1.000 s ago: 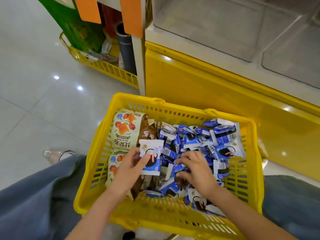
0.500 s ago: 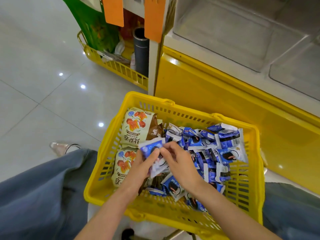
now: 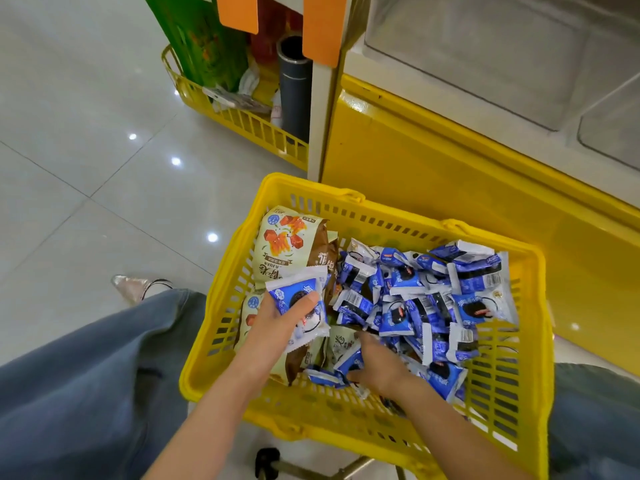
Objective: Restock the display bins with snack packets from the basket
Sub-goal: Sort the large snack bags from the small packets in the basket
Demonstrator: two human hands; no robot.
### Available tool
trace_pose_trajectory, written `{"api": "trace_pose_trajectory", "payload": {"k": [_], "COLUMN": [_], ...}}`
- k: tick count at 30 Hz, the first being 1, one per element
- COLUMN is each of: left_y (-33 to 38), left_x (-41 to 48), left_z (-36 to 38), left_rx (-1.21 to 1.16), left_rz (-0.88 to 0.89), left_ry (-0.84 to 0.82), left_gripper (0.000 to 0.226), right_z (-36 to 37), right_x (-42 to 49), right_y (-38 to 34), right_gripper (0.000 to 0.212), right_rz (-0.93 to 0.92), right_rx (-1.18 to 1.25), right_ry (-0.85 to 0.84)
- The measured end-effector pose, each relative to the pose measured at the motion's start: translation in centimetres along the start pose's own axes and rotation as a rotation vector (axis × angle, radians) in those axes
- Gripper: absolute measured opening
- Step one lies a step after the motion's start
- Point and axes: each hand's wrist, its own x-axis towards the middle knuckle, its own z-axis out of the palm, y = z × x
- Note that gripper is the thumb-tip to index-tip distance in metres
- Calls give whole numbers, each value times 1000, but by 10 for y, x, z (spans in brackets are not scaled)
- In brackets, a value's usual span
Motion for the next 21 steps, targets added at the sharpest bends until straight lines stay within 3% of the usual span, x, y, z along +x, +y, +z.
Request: {"api": "trace_pose_trajectory", "payload": {"k": [4, 6, 13, 15, 18, 21], "left_y": [-2, -1, 4, 6, 8, 9], "left_x": [0, -1, -4, -5, -5, -2], "left_z": [1, 1, 4, 3, -1, -4], "left_rx": [24, 37, 48, 46, 29, -1], "left_rz": [-10, -11, -15, -3, 11, 12], "left_ry": [20, 15, -11, -18, -3, 9], "left_gripper": [34, 43, 48, 44, 44, 38], "right_z": [-8, -12, -6, -12, -35, -74], "right_x": [10, 12, 5, 1, -10, -13], "right_y": [-6, -6, 0, -1, 0, 3], "right_gripper": [64, 68, 69, 73, 58, 47], "right_rz": [-43, -89, -108, -154, -227, -271], "right_rx": [-192, -249, -22, 28, 218, 296], "right_ry": [-109, -120, -169, -124, -3, 281]}}
